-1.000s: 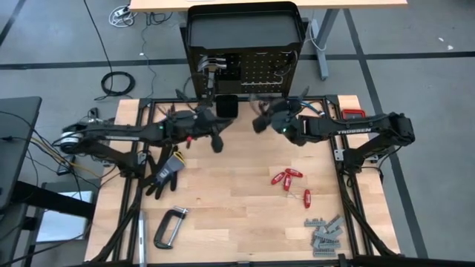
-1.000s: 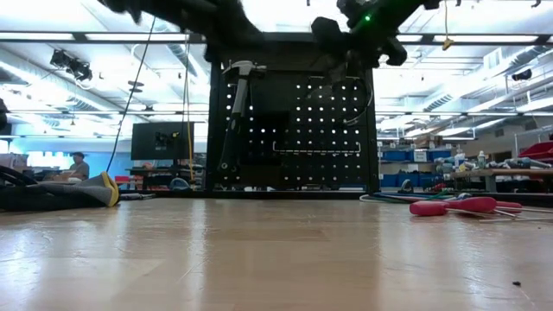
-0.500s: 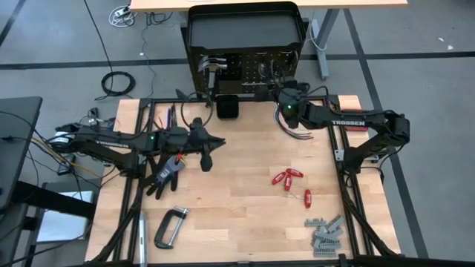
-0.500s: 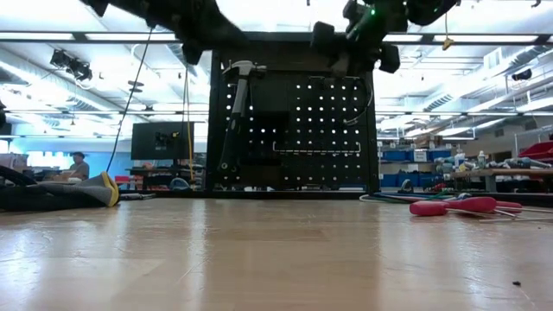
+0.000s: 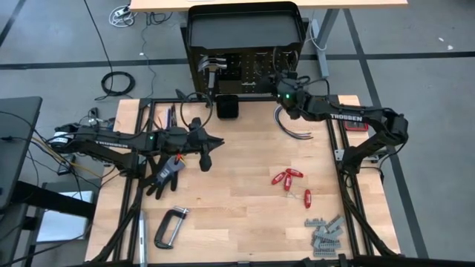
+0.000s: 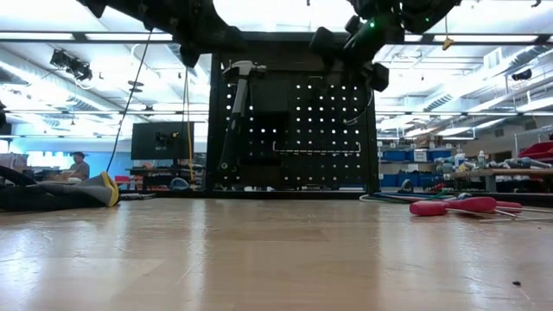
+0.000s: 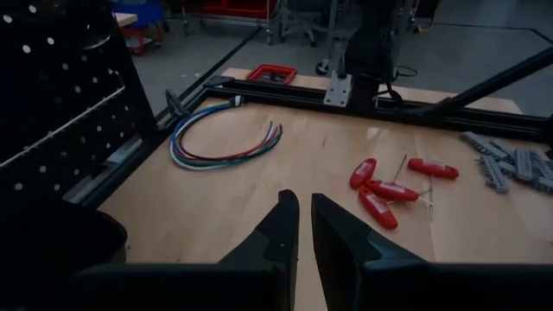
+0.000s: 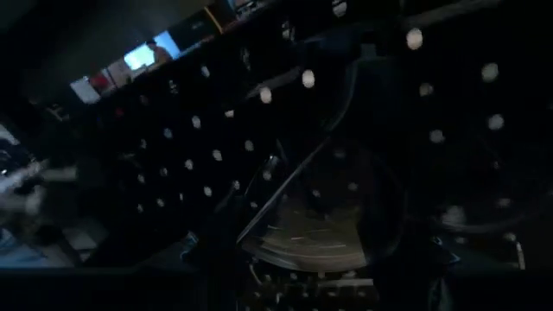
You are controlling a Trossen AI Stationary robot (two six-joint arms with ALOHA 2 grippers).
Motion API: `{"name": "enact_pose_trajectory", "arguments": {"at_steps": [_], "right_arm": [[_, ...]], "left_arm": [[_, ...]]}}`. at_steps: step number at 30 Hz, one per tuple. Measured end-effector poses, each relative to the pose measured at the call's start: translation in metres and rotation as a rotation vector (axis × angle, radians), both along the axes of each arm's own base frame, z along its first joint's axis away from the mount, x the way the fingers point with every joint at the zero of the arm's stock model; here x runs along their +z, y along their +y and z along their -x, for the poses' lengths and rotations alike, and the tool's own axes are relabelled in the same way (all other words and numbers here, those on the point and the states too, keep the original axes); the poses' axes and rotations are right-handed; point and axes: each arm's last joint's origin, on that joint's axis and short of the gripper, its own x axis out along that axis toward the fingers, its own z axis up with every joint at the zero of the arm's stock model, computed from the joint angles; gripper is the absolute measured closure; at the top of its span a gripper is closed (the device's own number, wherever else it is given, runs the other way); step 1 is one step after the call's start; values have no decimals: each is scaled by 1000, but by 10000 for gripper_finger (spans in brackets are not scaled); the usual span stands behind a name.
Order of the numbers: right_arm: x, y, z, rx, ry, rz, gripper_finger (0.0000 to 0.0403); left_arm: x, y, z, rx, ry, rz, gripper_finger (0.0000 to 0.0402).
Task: Hang tools onto peg board
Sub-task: Hang the safety goggles on the peg board
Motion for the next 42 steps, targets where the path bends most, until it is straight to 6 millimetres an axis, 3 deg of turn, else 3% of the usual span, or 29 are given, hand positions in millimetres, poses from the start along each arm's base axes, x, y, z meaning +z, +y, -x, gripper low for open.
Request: {"name": "enact_pose_trajectory", "arguments": {"at_steps": [9, 21, 35, 42], "right_arm": [[30, -10, 0, -12, 20, -44, 192], [27, -35, 16, 25, -8, -163, 192], [31, -31, 13, -54, -183, -187, 192], [26, -33, 9, -46, -160, -186, 192]], "left_arm": [[-2, 0, 0, -1, 8, -2, 362], [-3, 0, 1, -4, 13, -1, 362], [-3, 0, 0, -3, 13, -1, 362], [-3, 0, 0, -3, 7, 0, 362]]}}
